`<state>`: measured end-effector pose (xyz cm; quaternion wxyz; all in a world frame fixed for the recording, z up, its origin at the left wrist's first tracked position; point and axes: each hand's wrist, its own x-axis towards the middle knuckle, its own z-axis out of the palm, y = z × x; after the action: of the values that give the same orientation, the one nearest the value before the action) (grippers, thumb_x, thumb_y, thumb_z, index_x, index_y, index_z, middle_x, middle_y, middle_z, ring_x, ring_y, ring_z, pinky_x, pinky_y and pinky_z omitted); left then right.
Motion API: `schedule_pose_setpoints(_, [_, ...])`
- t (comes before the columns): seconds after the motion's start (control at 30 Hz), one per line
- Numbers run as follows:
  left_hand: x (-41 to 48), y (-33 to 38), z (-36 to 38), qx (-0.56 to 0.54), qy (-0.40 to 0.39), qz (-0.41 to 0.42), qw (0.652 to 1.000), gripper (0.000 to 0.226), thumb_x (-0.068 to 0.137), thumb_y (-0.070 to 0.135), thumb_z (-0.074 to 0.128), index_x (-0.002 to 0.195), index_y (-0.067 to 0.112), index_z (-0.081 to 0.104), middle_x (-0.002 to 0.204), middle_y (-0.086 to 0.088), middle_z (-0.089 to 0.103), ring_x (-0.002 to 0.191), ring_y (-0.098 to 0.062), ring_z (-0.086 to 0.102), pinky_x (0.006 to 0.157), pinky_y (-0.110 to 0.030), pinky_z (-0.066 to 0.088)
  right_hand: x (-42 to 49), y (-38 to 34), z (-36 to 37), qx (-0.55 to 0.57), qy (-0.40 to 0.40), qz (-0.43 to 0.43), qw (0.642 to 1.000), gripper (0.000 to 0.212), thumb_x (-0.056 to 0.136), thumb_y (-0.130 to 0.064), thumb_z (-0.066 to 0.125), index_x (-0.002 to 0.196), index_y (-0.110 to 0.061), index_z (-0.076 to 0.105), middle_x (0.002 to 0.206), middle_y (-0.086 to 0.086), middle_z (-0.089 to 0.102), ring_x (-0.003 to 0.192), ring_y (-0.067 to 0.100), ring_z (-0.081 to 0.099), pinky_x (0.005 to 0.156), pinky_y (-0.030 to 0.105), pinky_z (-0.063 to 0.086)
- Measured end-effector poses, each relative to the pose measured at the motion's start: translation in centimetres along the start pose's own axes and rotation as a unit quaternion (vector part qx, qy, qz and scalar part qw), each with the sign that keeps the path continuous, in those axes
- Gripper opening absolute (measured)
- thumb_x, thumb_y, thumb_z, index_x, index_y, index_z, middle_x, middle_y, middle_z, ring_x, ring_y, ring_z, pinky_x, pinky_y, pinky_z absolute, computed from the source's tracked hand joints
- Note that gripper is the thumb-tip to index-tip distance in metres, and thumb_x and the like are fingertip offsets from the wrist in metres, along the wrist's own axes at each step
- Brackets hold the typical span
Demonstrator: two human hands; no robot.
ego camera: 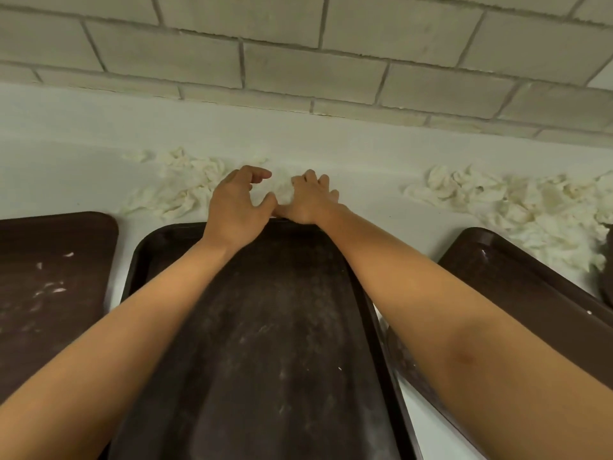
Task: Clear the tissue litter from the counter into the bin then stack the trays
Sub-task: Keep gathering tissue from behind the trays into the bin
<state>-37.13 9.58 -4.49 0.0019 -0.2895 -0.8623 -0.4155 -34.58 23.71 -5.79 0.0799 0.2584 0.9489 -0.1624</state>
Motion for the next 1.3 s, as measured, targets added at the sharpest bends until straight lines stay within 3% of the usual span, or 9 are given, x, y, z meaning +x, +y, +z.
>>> schedule_pose_setpoints(0.17, [0.2, -0.2, 0.3, -0.008, -0.006, 0.01, 1.0, 0.035, 0.087, 0.02, 0.059, 0.122, 0.018, 0.056, 0.121, -0.001, 0.058, 0.108, -0.013, 0.054, 0.086, -0.019, 0.039, 0.2, 0.1, 0.3, 0.028, 0.017, -0.045, 0.998, 0.056, 0.089, -0.042, 0.055, 0.138, -0.023, 0.034, 0.135, 0.007, 0.033, 0.122, 0.027, 0.036, 0.092, 0.038, 0.041])
schedule_pose_setpoints(0.33, [0.4, -0.2, 0.8, -0.021, -0.01, 0.016, 1.0, 0.036, 0.087, 0.019, 0.06, 0.122, 0.017, 0.055, 0.121, -0.001, 0.059, 0.108, -0.015, 0.054, 0.088, -0.023, 0.042, -0.1, 0.1, 0.6, 0.041, 0.065, -0.073, 0.994, 0.03, 0.096, -0.026, 0.044, 0.123, -0.013, 0.043, 0.108, 0.008, 0.056, 0.089, 0.022, 0.054, 0.069, 0.031, 0.04])
schedule_pose_setpoints(0.6, [0.7, -0.2, 1.4, -0.014, -0.014, 0.028, 0.999, 0.034, 0.087, 0.019, 0.059, 0.121, 0.017, 0.056, 0.119, -0.001, 0.059, 0.109, -0.014, 0.053, 0.087, -0.02, 0.038, -0.3, 0.7, 0.7, 0.178, 0.116, -0.047, 0.976, 0.026, 0.098, -0.021, 0.044, 0.118, -0.005, 0.043, 0.102, 0.013, 0.061, 0.084, 0.021, 0.056, 0.071, 0.032, 0.047])
schedule_pose_setpoints(0.73, [1.6, -0.4, 1.7, 0.017, -0.015, 0.041, 0.999, 0.036, 0.087, 0.02, 0.058, 0.122, 0.016, 0.056, 0.121, -0.003, 0.059, 0.114, -0.02, 0.051, 0.091, -0.024, 0.038, -0.3, 0.9, -0.2, 0.253, 0.152, -0.033, 0.955, 0.028, 0.098, -0.024, 0.045, 0.117, -0.004, 0.044, 0.097, 0.009, 0.059, 0.079, 0.019, 0.053, 0.056, 0.022, 0.039])
schedule_pose_setpoints(0.97, [4.9, -0.2, 1.8, 0.213, -0.01, 0.089, 0.973, 0.043, 0.088, 0.023, 0.055, 0.129, 0.012, 0.05, 0.13, -0.013, 0.05, 0.122, -0.031, 0.04, 0.096, -0.039, 0.037, -0.6, 2.6, -1.8, 0.284, 0.183, -0.021, 0.941, 0.031, 0.098, -0.028, 0.045, 0.113, -0.001, 0.045, 0.089, 0.005, 0.053, 0.074, 0.019, 0.051, 0.05, 0.016, 0.035])
schedule_pose_setpoints(1.1, [7.4, -0.9, 2.2, 0.324, -0.046, 0.067, 0.943, 0.047, 0.091, 0.027, 0.05, 0.135, 0.013, 0.042, 0.136, -0.013, 0.042, 0.125, -0.031, 0.038, 0.099, -0.042, 0.034, -0.8, 3.6, -2.2, 0.303, 0.186, -0.011, 0.935, 0.03, 0.098, -0.028, 0.046, 0.113, -0.003, 0.046, 0.09, 0.005, 0.054, 0.07, 0.017, 0.05, 0.05, 0.017, 0.036])
schedule_pose_setpoints(1.3, [9.2, -2.8, 3.6, 0.373, -0.092, 0.019, 0.923, 0.046, 0.096, 0.037, 0.041, 0.137, 0.016, 0.037, 0.134, -0.013, 0.042, 0.117, -0.033, 0.045, 0.092, -0.045, 0.039, -1.6, 4.7, -2.1, 0.292, 0.185, -0.017, 0.938, 0.031, 0.098, -0.03, 0.046, 0.113, -0.003, 0.046, 0.086, 0.005, 0.054, 0.06, 0.012, 0.048, 0.049, 0.017, 0.036])
